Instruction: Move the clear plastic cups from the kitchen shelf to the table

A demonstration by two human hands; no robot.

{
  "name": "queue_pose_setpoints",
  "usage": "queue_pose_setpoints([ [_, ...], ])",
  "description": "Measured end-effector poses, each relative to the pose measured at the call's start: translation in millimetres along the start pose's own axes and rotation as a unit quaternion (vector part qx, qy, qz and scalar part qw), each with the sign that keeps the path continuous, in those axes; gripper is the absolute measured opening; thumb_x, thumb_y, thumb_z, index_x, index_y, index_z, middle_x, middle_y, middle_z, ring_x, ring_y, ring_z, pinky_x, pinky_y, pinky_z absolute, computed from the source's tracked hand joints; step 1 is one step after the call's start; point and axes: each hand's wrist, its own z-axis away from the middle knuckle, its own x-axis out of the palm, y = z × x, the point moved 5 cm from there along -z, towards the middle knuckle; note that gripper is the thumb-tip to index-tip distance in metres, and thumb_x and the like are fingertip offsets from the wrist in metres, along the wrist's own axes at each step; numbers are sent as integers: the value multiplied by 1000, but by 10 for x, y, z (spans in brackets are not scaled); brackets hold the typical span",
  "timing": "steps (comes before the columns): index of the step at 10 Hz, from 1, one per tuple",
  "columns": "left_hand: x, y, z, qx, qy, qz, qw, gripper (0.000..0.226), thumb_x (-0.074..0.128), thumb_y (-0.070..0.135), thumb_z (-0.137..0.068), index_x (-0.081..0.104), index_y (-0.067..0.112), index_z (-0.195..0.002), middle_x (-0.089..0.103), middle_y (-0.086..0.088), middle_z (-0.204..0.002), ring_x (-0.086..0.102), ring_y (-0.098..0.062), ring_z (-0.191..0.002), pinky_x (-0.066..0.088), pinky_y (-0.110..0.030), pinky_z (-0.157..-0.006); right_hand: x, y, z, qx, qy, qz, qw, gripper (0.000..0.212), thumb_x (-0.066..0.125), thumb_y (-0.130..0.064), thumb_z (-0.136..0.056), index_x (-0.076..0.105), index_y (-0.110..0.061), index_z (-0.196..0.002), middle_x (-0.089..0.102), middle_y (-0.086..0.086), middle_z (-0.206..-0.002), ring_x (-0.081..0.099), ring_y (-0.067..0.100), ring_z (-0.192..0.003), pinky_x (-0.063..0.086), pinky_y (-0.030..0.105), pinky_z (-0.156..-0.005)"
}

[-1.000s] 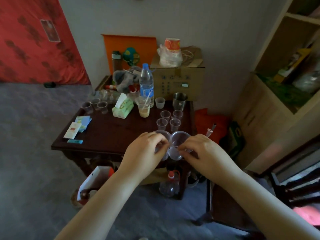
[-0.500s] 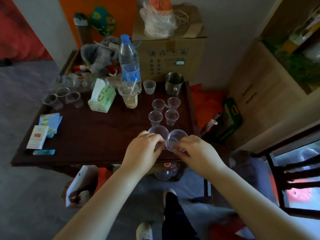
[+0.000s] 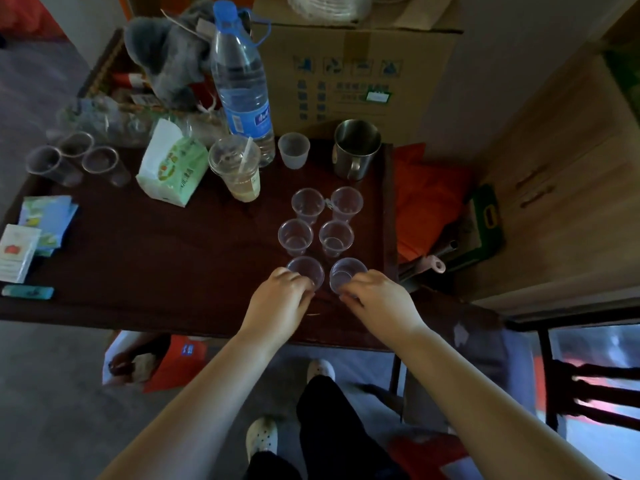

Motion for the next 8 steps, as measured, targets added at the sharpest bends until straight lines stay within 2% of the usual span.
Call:
queue_pose_setpoints([
  [1,147,-91,-57,-17,-10,0,1000,9,60,21,-85,67,17,-89,66,3,-83,53,-15,-91,48,-27,-63,74,74,-119,-1,-18,-6,1000,19,50,-30,-91,64,-19,-96,62,-4,-96,50,15,-94,45,33,-63],
  [3,332,-202,-111,-38,-34,5,999,10,62,18,-84,67,13,-90,66,-1,-93,52,-18,-97,51,-33,-75,187,186,-241,-7,-41,10,999,24,46,-30,-93,66,-17,-99,63,-2,-95,49,17,-95,45,32,-64],
  [5,340,-216,-130,-49,-23,5,999,13,63,17,-83,68,12,-94,64,0,-96,51,-19,-99,51,-35,-76,240,209,-265,-17,-33,3,999,19,51,-26,-91,63,-12,-94,63,2,-92,51,21,-94,47,37,-64],
  [6,316,-193,-135,-42,-29,-11,999,18,65,16,-81,68,11,-98,65,-2,-99,52,-21,-100,51,-35,-77,239,207,-278,-23,-35,14,999,21,50,-27,-90,64,-15,-99,63,-1,-97,49,19,-95,47,35,-67],
  [8,204,-120,-135,-16,-30,-30,999,26,67,19,-79,65,12,-104,63,-2,-106,52,-22,-104,52,-37,-75,51,176,-216,-8,32,-29,999,17,56,-25,-87,66,-20,-99,64,-3,-96,51,17,-93,50,36,-67],
])
